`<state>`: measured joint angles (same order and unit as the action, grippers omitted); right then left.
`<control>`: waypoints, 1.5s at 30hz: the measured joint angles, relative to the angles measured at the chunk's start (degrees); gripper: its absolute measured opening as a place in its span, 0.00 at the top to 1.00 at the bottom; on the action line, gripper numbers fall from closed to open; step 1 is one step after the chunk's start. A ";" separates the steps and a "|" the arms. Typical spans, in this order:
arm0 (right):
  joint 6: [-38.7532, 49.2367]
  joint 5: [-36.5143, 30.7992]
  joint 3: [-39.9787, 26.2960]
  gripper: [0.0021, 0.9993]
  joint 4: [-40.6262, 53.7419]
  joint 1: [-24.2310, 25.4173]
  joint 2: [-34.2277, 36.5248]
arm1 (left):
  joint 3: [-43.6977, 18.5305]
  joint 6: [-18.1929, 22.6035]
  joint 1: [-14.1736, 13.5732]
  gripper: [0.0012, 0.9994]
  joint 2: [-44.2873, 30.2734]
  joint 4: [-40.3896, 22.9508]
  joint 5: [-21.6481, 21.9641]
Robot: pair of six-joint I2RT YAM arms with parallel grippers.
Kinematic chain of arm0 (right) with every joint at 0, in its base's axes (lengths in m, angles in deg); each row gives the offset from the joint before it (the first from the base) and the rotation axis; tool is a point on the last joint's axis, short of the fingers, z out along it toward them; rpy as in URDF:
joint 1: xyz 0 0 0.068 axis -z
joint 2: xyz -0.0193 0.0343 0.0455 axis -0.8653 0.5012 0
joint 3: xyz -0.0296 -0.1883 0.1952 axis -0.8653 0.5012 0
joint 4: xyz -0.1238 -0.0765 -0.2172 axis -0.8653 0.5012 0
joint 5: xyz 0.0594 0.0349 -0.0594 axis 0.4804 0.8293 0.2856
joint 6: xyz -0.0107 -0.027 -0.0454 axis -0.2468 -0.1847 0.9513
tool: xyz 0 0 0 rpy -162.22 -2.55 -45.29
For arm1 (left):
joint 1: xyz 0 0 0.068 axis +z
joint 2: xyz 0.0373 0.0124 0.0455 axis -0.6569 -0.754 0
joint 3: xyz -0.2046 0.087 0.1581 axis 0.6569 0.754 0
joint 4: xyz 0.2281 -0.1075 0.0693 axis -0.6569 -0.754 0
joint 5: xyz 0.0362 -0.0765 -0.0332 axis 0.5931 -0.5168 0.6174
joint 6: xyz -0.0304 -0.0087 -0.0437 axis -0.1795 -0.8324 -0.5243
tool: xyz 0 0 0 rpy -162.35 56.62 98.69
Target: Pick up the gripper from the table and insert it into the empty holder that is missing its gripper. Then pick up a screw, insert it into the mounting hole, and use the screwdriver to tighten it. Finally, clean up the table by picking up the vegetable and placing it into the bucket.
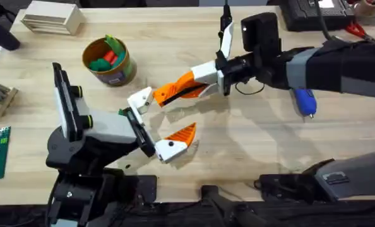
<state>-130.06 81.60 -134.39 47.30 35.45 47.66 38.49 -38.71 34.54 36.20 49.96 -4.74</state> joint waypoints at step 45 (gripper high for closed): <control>-6.11 -2.91 -7.84 0.99 -6.67 -8.26 8.47 | 0.00 -2.11 0.46 0.01 -0.11 -0.04 3.67</control>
<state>-136.17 78.69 -142.23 40.63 27.19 56.13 38.49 -40.82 35.00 36.09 49.92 -1.08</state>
